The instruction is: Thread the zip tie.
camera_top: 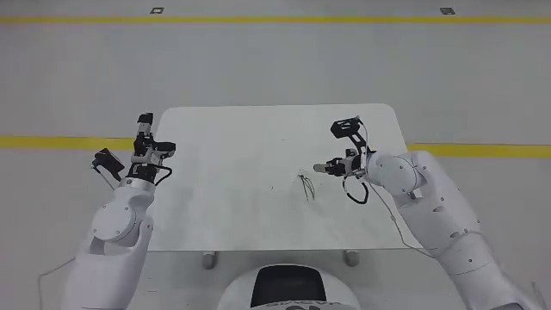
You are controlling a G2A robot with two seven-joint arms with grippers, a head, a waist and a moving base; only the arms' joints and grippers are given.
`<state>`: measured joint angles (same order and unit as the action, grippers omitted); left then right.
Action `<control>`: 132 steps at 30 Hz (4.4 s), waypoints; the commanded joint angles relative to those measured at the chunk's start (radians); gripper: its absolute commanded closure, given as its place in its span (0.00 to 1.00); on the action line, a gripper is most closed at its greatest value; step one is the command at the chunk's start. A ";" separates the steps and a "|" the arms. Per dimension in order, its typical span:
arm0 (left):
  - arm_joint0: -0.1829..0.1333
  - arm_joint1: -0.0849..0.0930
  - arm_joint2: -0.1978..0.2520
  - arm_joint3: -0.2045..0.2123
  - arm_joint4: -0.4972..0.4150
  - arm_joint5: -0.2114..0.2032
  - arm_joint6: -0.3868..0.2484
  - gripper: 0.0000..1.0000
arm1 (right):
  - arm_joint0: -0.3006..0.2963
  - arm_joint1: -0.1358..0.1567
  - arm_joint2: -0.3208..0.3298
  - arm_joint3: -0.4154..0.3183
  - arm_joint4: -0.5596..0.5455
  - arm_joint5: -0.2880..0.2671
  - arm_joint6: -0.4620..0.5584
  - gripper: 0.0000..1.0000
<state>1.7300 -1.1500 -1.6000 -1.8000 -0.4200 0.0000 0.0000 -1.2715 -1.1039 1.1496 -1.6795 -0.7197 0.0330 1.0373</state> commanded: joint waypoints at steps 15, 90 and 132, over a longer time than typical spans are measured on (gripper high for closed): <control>0.000 0.000 0.000 0.000 0.000 0.000 0.000 0.00 | 0.321 -0.121 -0.390 0.317 -0.107 0.192 0.085 0.00; 0.000 0.000 0.000 0.000 0.000 0.000 0.000 0.00 | 0.369 -0.324 -0.489 0.679 -0.145 0.292 -0.095 0.00; 0.000 0.000 0.000 0.000 0.000 0.000 0.000 0.00 | 0.326 -0.316 -0.446 0.604 -0.185 0.271 0.003 0.00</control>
<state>1.7300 -1.1500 -1.6000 -1.8000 -0.4200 0.0000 0.0000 -0.9457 -1.4203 0.7017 -1.0726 -0.9035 0.3012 1.0292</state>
